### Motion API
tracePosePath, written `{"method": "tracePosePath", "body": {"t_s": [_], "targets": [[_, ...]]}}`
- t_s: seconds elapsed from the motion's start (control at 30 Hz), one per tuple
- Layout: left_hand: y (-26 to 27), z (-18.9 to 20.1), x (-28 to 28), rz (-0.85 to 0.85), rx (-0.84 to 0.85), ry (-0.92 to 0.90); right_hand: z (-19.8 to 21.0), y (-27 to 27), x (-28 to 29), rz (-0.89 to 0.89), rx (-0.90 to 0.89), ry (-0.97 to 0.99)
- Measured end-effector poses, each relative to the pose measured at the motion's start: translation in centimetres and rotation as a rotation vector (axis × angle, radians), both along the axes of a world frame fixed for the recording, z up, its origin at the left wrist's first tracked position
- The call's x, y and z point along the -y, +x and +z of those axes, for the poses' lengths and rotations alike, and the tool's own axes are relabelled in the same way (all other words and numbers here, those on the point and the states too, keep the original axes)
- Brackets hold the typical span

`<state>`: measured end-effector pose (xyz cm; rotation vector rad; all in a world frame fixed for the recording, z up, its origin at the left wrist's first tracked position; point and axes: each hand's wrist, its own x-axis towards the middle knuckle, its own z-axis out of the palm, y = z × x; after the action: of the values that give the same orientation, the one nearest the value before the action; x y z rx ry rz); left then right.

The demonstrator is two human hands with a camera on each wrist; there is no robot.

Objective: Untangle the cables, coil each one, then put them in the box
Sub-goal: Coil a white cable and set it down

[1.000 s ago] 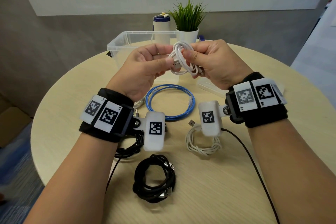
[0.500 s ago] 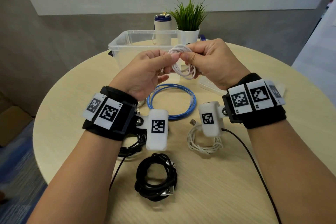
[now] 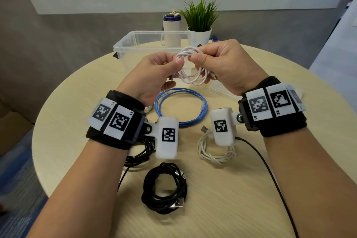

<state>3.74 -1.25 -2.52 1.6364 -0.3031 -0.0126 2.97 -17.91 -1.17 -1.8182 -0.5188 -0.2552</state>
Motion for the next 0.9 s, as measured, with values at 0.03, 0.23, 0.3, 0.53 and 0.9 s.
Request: {"method": "tracePosePath", "body": {"t_s": [0.03,0.23,0.3,0.53,0.9], "targets": [[0.07,-0.04,-0.08,0.018,0.022,0.03,-0.01,0.02,0.0,0.005,-0.001,-0.005],[0.53,-0.45,-0.13,0.104,0.097,0.112,-0.19,0.04,-0.39,0.084,-0.026,-0.015],[0.63,-0.49,-0.09,0.136,0.11,0.127,-0.19,0.03,-0.52,0.122,-0.054,-0.001],[0.64,-0.3,-0.16,0.182,0.105,0.17,-0.07,-0.46,-0.28,0.232,-0.125,-0.024],[0.8,-0.65,-0.34,0.183,0.081,0.163,-0.16,-0.16,-0.33,0.186,-0.127,0.01]]}}
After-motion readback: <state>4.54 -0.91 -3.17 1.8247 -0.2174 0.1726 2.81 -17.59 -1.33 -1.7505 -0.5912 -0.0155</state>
